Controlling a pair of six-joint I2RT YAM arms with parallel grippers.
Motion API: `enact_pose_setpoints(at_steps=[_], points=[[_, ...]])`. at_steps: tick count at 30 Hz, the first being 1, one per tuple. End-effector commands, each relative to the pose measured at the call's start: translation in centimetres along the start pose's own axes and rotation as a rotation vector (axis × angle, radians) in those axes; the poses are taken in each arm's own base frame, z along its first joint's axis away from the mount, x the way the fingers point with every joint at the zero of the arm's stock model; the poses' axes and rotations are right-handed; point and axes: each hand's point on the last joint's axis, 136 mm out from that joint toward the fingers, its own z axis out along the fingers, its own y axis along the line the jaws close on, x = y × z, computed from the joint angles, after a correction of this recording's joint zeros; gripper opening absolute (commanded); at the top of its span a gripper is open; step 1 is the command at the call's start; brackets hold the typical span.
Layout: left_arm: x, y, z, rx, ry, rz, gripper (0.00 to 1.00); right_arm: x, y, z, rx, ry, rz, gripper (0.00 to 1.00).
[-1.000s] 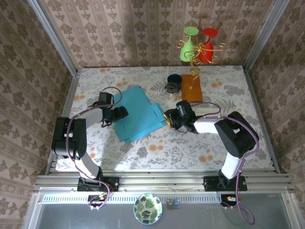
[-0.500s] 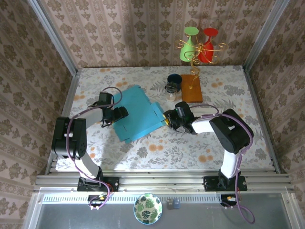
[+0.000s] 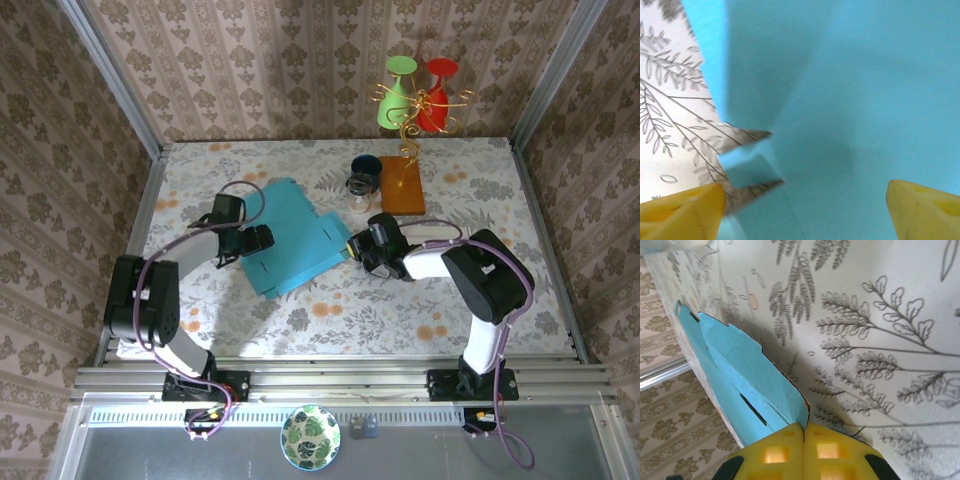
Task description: Fold the paper box
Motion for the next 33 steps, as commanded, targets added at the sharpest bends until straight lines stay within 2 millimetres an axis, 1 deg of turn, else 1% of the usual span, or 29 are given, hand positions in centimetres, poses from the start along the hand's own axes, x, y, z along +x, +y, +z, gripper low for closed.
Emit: enact_pose_setpoints(at_steps=[1,4,6,8,10,11,13,17,18,21,22,24,27,28,30,32,33], points=[[0.1,-2.7,-3.7,-0.009,-0.107,0.248,0.88,-0.4,2.8,-1.7,-0.025,-0.050,0.040,0.00],[1.6,-6.2,-6.9,0.032,-0.198,0.485,0.90,0.0,4.3,-3.0,-0.009,-0.049,0.059,0.00],[3.1,-7.8,-8.7,0.050,-0.253,0.636,0.91,0.3,4.8,-3.7,0.018,-0.042,0.074,0.00],[4.9,-9.4,-10.0,0.074,-0.288,0.804,0.92,0.6,5.4,-4.1,0.040,-0.028,0.088,0.00],[6.9,-10.3,-10.6,0.083,-0.307,0.956,0.95,1.0,5.9,-4.5,0.061,-0.010,0.103,0.00],[7.6,-10.4,-10.6,0.064,-0.311,1.018,0.97,1.2,6.1,-4.7,0.072,-0.004,0.109,0.00],[8.3,-9.8,-10.3,-0.011,-0.296,1.103,0.99,1.3,6.6,-5.2,0.087,0.003,0.117,0.00],[8.3,-8.8,-9.3,-0.174,-0.274,1.248,1.00,1.5,7.6,-6.2,0.098,0.019,0.127,0.00],[7.9,-8.7,-9.1,-0.216,-0.277,1.262,1.00,1.5,7.8,-6.3,0.095,0.023,0.130,0.00],[5.4,-7.8,-9.0,-0.394,-0.302,1.243,1.00,1.6,8.0,-6.9,0.123,0.037,0.126,0.00],[4.9,-7.9,-9.1,-0.423,-0.305,1.252,1.00,1.5,8.0,-7.2,0.128,0.035,0.123,0.00],[4.5,-8.5,-9.0,-0.427,-0.313,1.268,0.99,1.5,8.1,-7.6,0.128,0.033,0.127,0.00],[4.1,-9.2,-9.0,-0.418,-0.344,1.271,0.92,1.4,8.4,-8.0,0.128,0.040,0.125,0.00],[4.0,-9.5,-9.1,-0.408,-0.354,1.277,0.88,1.4,8.5,-8.1,0.131,0.045,0.124,0.00],[4.0,-10.3,-9.5,-0.373,-0.364,1.294,0.73,1.5,8.6,-8.2,0.129,0.053,0.124,0.00],[4.1,-11.0,-9.9,-0.329,-0.360,1.307,0.55,1.6,8.8,-8.1,0.121,0.069,0.125,0.00],[4.2,-11.2,-10.0,-0.316,-0.360,1.309,0.48,1.7,8.9,-8.2,0.117,0.074,0.125,0.00]])
